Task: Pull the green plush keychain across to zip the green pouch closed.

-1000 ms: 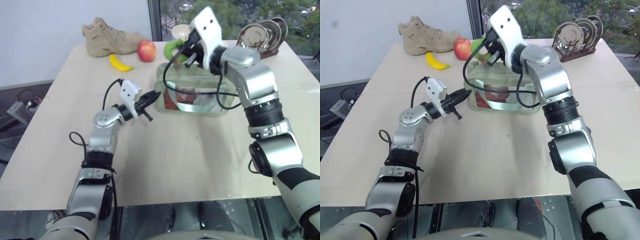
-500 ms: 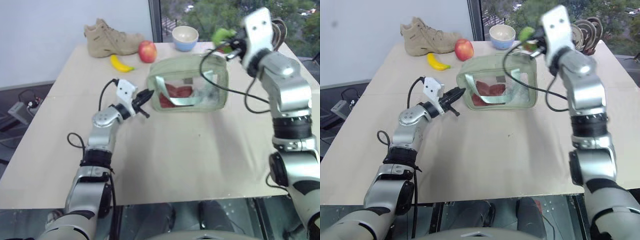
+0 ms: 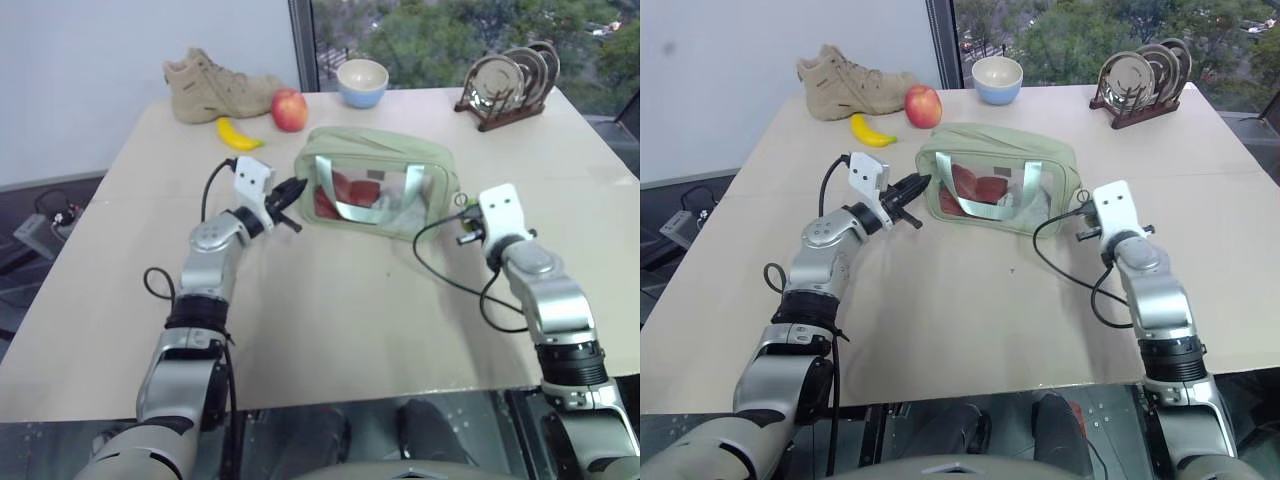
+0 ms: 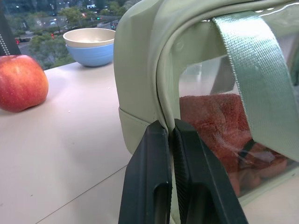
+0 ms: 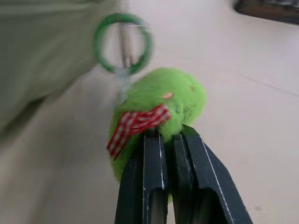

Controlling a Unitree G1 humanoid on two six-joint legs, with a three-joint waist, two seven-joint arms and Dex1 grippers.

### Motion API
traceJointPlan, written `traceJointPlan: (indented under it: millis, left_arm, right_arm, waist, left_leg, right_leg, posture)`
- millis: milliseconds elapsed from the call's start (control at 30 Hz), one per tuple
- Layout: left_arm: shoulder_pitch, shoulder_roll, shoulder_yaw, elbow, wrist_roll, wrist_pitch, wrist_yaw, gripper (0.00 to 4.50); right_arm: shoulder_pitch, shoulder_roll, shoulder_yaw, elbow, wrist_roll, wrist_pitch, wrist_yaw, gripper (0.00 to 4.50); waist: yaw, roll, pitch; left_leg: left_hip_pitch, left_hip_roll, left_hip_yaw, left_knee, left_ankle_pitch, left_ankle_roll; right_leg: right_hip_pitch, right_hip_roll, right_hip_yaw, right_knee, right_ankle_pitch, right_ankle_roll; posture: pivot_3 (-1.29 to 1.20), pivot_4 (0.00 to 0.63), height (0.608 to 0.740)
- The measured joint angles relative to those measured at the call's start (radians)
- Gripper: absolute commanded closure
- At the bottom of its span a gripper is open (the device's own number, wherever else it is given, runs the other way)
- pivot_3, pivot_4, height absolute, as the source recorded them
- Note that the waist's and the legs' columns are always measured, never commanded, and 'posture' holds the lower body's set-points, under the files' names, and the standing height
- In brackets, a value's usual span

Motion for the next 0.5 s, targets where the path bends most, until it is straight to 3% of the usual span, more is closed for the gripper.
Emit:
traceJointPlan:
  millis: [167,300,400,500]
  left_arm:
    - [0.038,0.0,0.007,-0.06,-0.041,0.02,-0.038,4.5]
    - [0.112,0.003,0.02,-0.17,-0.111,0.075,-0.101,4.5]
    - [0.173,0.01,0.028,-0.275,-0.161,0.14,-0.133,3.39]
    - [0.235,0.056,0.036,-0.395,-0.207,0.218,-0.161,1.93]
  right_arm:
    - [-0.004,-0.009,-0.005,0.031,-0.008,-0.038,0.011,4.43]
    - [0.02,-0.032,-0.063,-0.02,0.074,-0.052,0.106,2.94]
    - [0.086,-0.067,-0.091,-0.137,0.142,-0.059,0.187,1.39]
    - [0.193,-0.12,-0.15,-0.273,0.211,-0.055,0.259,0.0]
  waist:
    - [0.0,0.0,0.0]
    - [0.004,0.0,0.0]
    - [0.006,0.0,0.0]
    - [0.006,0.001,0.001]
  left_leg:
    - [0.0,0.0,0.0,-0.002,0.0,0.0]
    - [-0.002,0.0,-0.003,-0.002,0.0,0.0]
    - [-0.005,0.0,-0.006,-0.002,0.0,0.0]
    - [-0.005,0.0,-0.006,-0.004,0.0,0.0]
  right_leg:
    - [0.0,0.0,0.0,-0.003,0.0,0.0]
    - [0.0,0.0,-0.002,-0.006,0.0,0.0]
    - [0.0,0.0,-0.004,-0.01,0.0,0.0]
    - [0.0,0.0,-0.005,-0.012,0.0,0.0]
  posture:
    - [0.0,0.15,0.74]
    - [0.0,0.15,0.74]
    - [0.0,0.15,0.74]
    - [0.0,0.15,0.74]
